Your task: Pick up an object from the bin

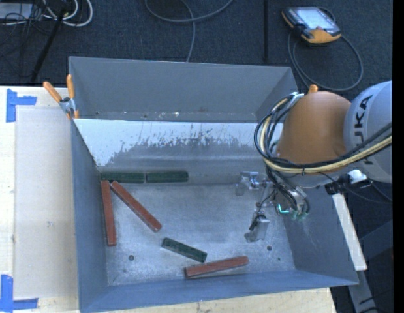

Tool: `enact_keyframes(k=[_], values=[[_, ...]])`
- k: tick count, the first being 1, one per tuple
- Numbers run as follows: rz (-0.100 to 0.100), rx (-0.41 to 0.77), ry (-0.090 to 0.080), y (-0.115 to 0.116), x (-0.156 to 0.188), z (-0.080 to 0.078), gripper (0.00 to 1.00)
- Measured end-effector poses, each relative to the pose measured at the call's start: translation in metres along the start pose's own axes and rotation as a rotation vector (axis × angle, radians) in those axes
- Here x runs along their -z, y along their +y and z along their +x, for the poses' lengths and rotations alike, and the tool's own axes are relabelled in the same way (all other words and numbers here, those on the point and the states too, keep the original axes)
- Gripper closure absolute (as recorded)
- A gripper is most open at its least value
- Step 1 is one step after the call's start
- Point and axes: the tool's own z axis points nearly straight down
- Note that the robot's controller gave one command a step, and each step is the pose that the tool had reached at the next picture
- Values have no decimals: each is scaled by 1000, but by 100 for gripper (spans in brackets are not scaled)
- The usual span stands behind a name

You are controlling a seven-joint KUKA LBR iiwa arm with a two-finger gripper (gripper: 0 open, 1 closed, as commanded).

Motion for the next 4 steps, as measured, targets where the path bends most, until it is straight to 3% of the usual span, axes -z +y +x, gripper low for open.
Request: enact_keyframes(k=[1, 2, 3, 4], values=[[0, 0, -8, 0, 4, -2, 0], [2, 43, -11, 36, -24, 40, 0], [-1, 5, -12, 50, -84, 52, 0], [0, -53, -16, 54, -112, 46, 0]])
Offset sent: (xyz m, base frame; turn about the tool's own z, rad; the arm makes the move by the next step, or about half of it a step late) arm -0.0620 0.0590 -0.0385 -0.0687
